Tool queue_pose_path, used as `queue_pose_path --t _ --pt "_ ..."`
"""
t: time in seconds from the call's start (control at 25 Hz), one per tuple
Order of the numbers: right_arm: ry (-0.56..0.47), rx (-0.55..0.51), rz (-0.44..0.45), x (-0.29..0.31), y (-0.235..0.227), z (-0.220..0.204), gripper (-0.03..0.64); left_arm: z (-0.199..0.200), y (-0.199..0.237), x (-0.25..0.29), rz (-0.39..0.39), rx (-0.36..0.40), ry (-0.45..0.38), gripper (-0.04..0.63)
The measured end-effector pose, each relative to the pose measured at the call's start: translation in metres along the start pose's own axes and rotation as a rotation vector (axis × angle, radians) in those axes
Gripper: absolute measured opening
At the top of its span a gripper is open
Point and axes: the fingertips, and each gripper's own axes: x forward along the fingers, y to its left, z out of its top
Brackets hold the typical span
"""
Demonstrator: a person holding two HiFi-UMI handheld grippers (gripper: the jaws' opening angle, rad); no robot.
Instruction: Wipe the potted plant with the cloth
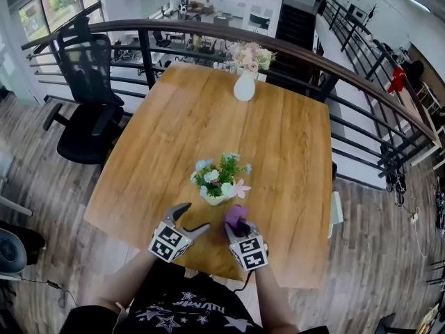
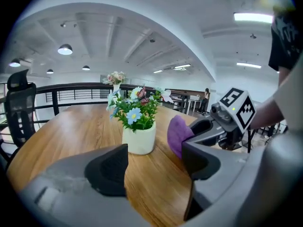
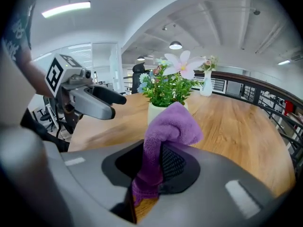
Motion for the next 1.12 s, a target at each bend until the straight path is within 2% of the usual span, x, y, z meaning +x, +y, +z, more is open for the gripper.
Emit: queue_pose_path --t 0.16,0.36,0.52,0.72,0.96,1.12 --pt "-0.025 0.014 0.006 -0.006 -0.004 0.003 0.087 0.002 -0.009 -0.006 0.014 0.034 -0.013 0.366" --pt "-0.061 0.039 -0.018 -0.018 -0.008 0.012 0.087 0.012 0.0 -0.015 0.054 -0.044 -0.085 0.303" --pt "-0.051 0.03 -0.072 -0.027 -0.003 0.009 0.084 0.009 -0.004 -0.026 0.03 -0.042 -0.097 0.267" --pt "-0.062 0.062 -0.131 -0.042 0.026 0.007 0.084 -0.005 -0.009 -0.065 0.016 -0.037 -0.11 0.223" --pt "-0.084 0.08 -0.176 -0.068 0.066 0.002 0.083 -0.03 -0.011 -0.115 0.065 -0.06 -0.125 0.136" --pt "-0.09 0.063 -0.183 -0.088 0.102 0.0 0.083 -0.038 -0.021 -0.146 0.063 -0.051 -0.136 0.113"
